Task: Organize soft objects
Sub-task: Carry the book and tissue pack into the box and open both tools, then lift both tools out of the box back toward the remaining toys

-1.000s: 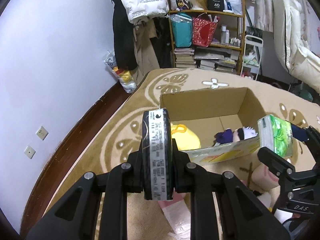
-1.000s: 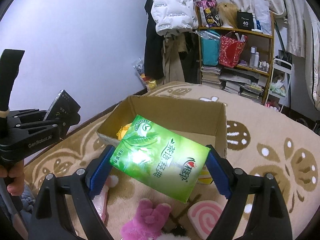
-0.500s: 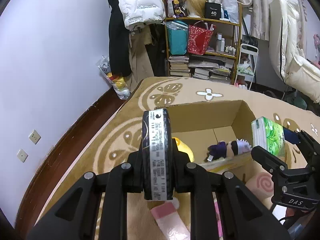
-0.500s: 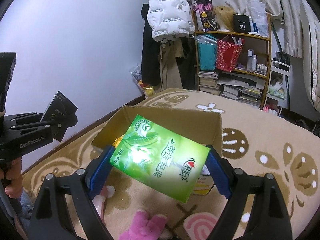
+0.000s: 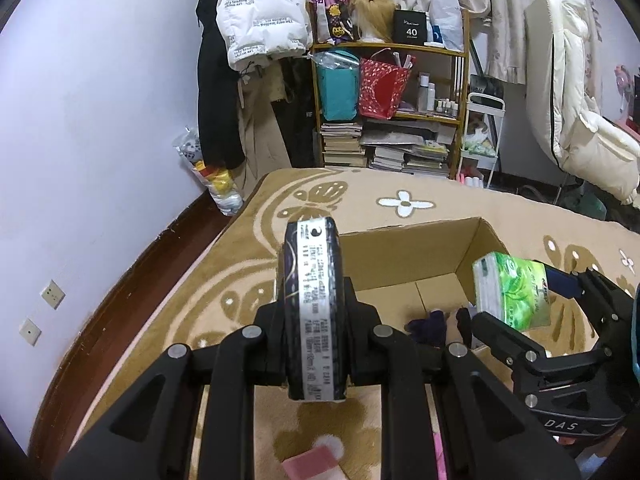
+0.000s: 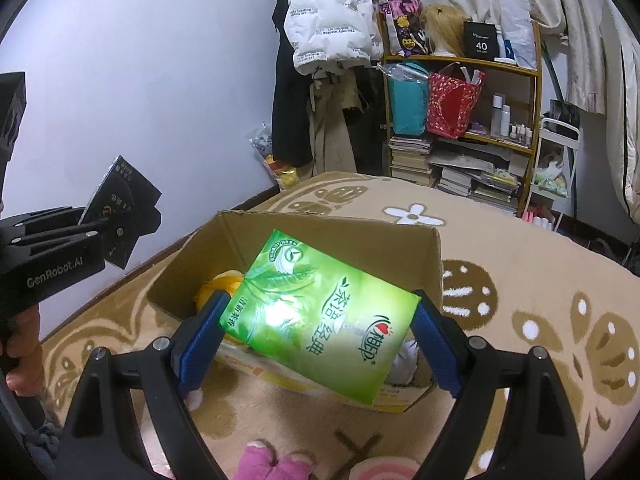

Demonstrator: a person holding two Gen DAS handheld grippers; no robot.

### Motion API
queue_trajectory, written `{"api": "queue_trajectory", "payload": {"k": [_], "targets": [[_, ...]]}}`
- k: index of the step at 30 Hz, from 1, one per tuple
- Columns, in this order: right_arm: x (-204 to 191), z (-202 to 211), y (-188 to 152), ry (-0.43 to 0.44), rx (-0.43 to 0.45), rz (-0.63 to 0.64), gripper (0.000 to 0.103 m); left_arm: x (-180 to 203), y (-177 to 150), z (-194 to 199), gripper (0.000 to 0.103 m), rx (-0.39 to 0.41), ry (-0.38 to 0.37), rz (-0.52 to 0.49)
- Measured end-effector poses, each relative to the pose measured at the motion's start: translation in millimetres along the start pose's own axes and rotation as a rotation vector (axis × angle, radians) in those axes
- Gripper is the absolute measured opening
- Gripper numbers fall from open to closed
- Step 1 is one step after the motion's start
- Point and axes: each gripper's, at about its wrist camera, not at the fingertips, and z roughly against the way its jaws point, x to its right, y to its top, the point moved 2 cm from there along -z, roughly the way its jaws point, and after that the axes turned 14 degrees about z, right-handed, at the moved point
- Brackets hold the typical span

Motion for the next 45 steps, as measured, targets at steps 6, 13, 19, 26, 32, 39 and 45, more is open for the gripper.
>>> {"api": "queue_trajectory", "payload": {"k": [6, 13, 19, 26, 32, 39, 45], "targets": [[5, -10, 5, -0.004, 0.014, -0.001, 0.093, 1, -4, -14, 0.02, -0.011, 0.021, 0.017], [9, -20, 1, -0.008, -0.004, -0.015, 0.093, -2, -3, -26, 0.021, -0.016, 0.042, 0.042], [14, -22, -1, -0.016, -0.014, -0.037, 0.094, -8, -3, -27, 0.054, -0.008, 0.067, 0.052], [17, -14, 2, -0.013, 0.008, -0.057, 0.103, -20, 6, -13, 0.086, 0.055, 0.092, 0.093], [24, -6, 3, -0.02, 0.015, -0.086, 0.103, -36, 10, -8, 0.098, 0.056, 0.117, 0.149], [30, 5, -1, -0.04, 0.013, -0.117, 0.103, -51, 9, 2, 0.102, 0.059, 0.151, 0.206], [29, 15, -6, -0.049, 0.001, -0.126, 0.103, -50, 3, 10, 0.102, 0.022, 0.167, 0.159]]}}
